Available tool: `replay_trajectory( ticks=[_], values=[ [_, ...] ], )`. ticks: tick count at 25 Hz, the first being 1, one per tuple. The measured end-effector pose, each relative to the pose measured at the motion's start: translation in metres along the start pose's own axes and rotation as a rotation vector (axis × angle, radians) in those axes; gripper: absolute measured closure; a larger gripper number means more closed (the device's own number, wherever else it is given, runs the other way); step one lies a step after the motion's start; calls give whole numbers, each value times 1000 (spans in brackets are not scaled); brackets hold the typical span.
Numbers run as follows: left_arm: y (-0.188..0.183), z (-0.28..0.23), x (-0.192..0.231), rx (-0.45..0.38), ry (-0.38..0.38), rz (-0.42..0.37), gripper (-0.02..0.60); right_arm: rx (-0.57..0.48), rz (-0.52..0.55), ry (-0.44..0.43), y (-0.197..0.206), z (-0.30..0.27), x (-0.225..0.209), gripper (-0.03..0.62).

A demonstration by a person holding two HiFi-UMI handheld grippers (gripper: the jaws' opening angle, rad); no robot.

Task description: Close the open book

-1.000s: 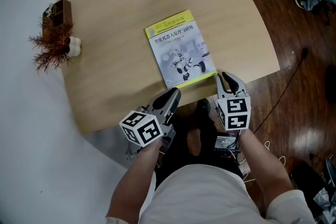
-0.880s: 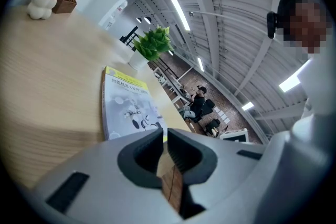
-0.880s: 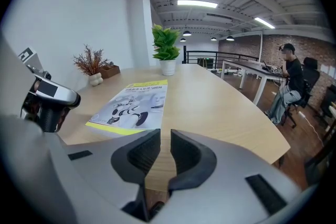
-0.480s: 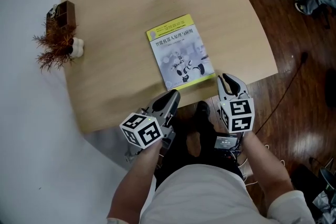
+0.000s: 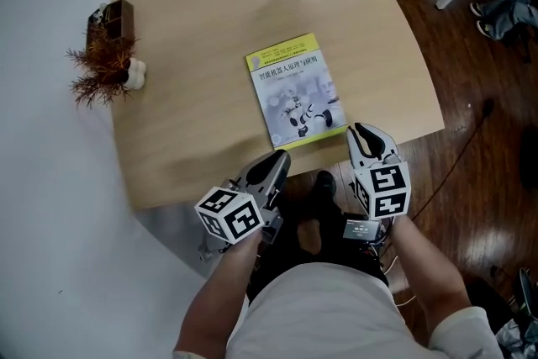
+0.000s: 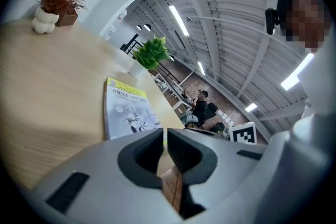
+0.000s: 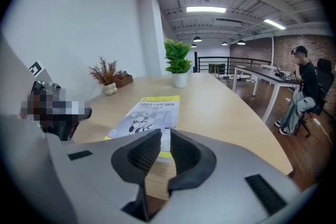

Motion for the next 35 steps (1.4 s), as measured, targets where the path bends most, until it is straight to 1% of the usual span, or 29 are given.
replay_trajectory(
  ticks=[5,7,12,22,25,30,35],
  values=[
    [-3,6,-4,-8,-5,-6,581,-8,37,-15,-10,3,6,537],
    [-6,8,-7,-12,1,-12,581,-10,52,-12,-15,6,8,592],
    [-13,16,-20,-24,23,-31,581,-11,81,-39,-26,17,18,592],
    [-22,35,-36,-38,39,-74,581,-12,180,-47,-36,35,30,592],
    [-25,41,-44,-37,47,-86,581,0,188,-50,-39,41,32,592],
    [-33,50,-54,-41,65,-123,581,-21,190,-67,-50,50,34,592],
    [-30,57,-63,-19,76,-141,581,-20,174,-71,-51,64,35,592]
  ],
)
Point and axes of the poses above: the fingertips, and each gripper's own axes: z backward along the fingers, x to its left, y out of its underside, the point moved 4 cm from there along z, backward along the fingers, and after that the axes turned 6 degrees about y, right-handed, at the moved point
